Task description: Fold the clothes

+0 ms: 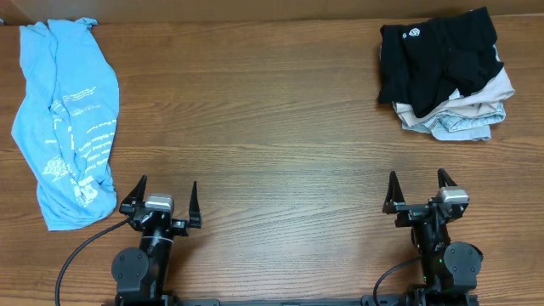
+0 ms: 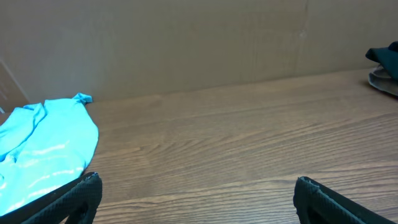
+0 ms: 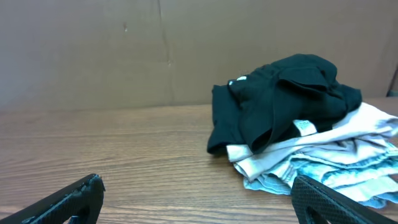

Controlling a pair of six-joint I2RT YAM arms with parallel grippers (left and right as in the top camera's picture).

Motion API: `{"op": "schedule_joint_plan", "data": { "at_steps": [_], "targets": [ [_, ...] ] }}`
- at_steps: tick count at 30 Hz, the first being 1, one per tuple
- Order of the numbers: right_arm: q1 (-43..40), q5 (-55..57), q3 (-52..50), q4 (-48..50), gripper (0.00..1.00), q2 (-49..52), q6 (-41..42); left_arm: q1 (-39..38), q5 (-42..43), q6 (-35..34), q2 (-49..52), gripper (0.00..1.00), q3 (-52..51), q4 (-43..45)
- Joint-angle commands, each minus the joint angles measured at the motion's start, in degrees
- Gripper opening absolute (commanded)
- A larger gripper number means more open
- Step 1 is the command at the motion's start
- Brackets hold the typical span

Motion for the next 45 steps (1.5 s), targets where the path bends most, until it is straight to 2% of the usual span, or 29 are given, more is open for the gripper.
{"op": "schedule_joint_plan", "data": {
  "at_steps": [1,8,17,22,26,32,36,37,40,45],
  "targets": [
    [0.28,1.77,-0.57,0.15,1.00,-0.46,-0.13,0.31,0.09,-0.57,-0.66,1.00,-0.39,0.20],
    [0.26,1.40,-0.57,0.22,1.00,-0.44,0.26,0.33,0.07,-0.57,-0.66,1.00,-0.39,0.22],
    [0.26,-5.18,0.17,9.46,1.00,-0.44,0.46,0.33,0.13,-2.10,-0.66,1.00,0.81,6.84],
    [0.20,-5.46,3.87,9.31,1.00,-0.44,0.37,0.33,1.55,-9.03,-0.26,1.00,6.86,4.15],
    [0.22,-5.49,8.59,7.61,1.00,-0.35,0.35,0.33,2.23,-9.14,2.78,1.00,12.11,3.98],
    [0.22,-5.70,18.21,0.66,1.00,3.91,0.22,0.33,2.25,-9.16,14.08,1.00,24.33,2.25],
    [0.22,-6.99,25.81,-5.25,1.00,10.82,0.22,0.33,2.21,-9.11,25.29,1.00,37.53,-6.62],
    [0.22,-8.28,29.79,-8.04,1.00,15.21,0.20,0.33,1.53,-9.16,31.21,1.00,44.68,-13.18],
    [0.22,-9.40,36.44,-12.70,1.00,22.71,0.22,0.35,1.33,-8.96,41.64,1.00,56.89,-24.17],
    [0.22,-11.19,47.43,-22.73,1.00,36.15,0.20,0.35,1.38,-3.65,58.95,1.00,74.90,-39.80]
  ]
}}
